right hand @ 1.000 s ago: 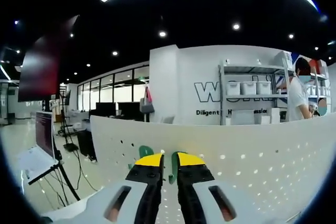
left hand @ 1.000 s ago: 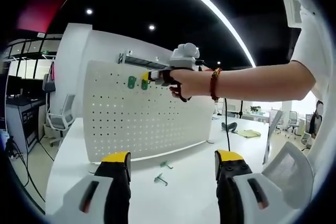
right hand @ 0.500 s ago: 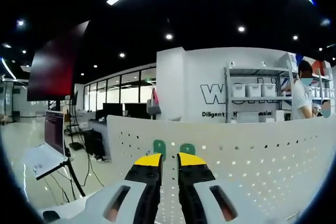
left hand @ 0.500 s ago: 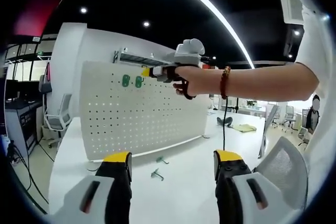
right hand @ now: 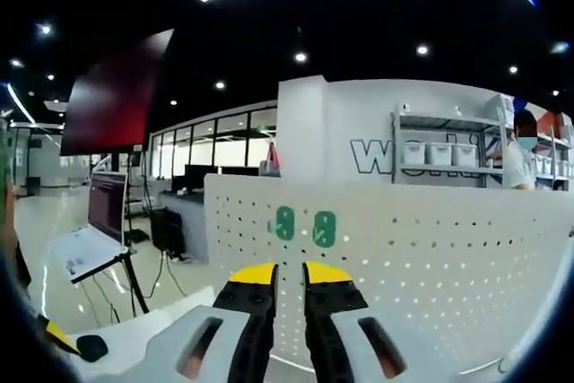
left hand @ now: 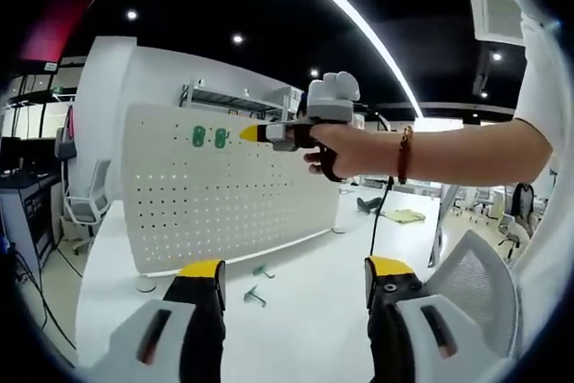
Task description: Insert the hook assembly into the mounting plate slot until the hook locks in place.
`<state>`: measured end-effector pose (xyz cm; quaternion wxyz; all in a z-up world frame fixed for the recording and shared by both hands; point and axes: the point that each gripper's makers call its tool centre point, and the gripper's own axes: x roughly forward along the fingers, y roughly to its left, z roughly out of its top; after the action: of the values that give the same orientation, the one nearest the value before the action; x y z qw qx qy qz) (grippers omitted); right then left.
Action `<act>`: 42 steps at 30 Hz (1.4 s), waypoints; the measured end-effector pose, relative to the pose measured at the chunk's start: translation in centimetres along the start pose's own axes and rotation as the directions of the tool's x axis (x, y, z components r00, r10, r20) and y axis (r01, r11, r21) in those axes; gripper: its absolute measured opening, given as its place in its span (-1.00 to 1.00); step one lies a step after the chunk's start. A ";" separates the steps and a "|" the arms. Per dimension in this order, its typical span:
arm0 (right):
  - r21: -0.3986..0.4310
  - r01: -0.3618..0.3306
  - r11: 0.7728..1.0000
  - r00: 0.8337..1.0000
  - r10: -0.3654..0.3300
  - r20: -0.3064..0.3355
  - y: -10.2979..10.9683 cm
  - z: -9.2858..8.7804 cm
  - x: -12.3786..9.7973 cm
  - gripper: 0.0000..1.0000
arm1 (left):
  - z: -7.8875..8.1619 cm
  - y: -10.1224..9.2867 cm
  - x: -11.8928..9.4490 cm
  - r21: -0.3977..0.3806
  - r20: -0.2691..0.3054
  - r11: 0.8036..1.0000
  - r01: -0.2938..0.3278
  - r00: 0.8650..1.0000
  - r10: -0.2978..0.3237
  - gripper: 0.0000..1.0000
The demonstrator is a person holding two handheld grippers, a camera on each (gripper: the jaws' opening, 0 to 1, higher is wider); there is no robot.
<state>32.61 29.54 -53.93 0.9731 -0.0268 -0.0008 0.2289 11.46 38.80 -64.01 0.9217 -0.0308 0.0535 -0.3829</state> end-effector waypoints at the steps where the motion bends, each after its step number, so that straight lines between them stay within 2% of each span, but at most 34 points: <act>1: -0.004 -0.007 1.000 1.000 0.007 0.000 0.0 -0.2 -0.1 -0.81 | 0.1 -0.2 0.1 -0.001 0.004 1.000 -0.007 1.000 0.007 0.29; 6: 0.000 -0.066 0.998 0.997 0.066 -0.041 0.2 -2.1 -0.7 -0.80 | 0.2 -0.8 0.7 -0.012 -0.001 0.999 -0.051 0.999 0.051 0.29; 8: -0.005 -0.122 0.993 0.990 0.121 -0.069 0.8 -3.2 -1.0 -0.79 | 0.4 -1.2 0.9 -0.018 0.003 0.998 -0.064 0.998 0.064 0.29; 12: 0.003 -0.166 0.986 0.981 0.165 -0.103 1.2 -5.0 -1.5 -0.78 | 0.4 -1.9 1.4 -0.025 -0.003 0.996 -0.084 0.996 0.084 0.29; 18: -0.017 -0.261 0.965 0.951 0.254 -0.176 2.1 -8.1 -2.0 -0.76 | 0.7 -2.5 1.9 -0.033 -0.002 0.992 -0.125 0.992 0.125 0.29; 21: 0.019 -0.300 0.954 0.932 0.297 -0.208 2.3 -9.6 -2.2 -0.77 | 0.7 -2.7 2.2 -0.031 -0.013 0.989 -0.143 0.990 0.142 0.28; 25: 0.013 -0.332 0.943 0.915 0.326 -0.237 2.3 -10.9 -2.3 -0.76 | 1.0 -3.0 2.3 -0.037 -0.008 0.986 -0.160 0.987 0.159 0.29; 27: 0.021 -0.341 0.940 0.910 0.335 -0.245 2.3 -11.5 -2.3 -0.75 | 0.8 -2.9 2.5 -0.037 -0.019 0.986 -0.165 0.986 0.165 0.28; 29: 0.022 -0.362 0.932 0.897 0.354 -0.264 2.3 -12.4 -2.3 -0.75 | 0.5 -3.0 2.6 -0.020 -0.037 0.984 -0.179 0.983 0.178 0.29; 33: 0.029 -0.389 0.921 0.881 0.381 -0.281 2.4 -13.5 -2.4 -0.74 | 0.6 -3.2 2.9 -0.024 -0.032 0.982 -0.188 0.982 0.187 0.30; 42: 0.042 -0.470 0.882 0.822 0.455 -0.342 2.8 -17.0 -2.6 -0.73 | 0.5 -3.6 3.8 -0.053 -0.029 0.973 -0.226 0.974 0.225 0.30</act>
<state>29.33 29.98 -70.99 0.8727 -0.0869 0.1698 0.4494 11.68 33.59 -63.45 0.9574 -0.0461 0.0777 -0.2743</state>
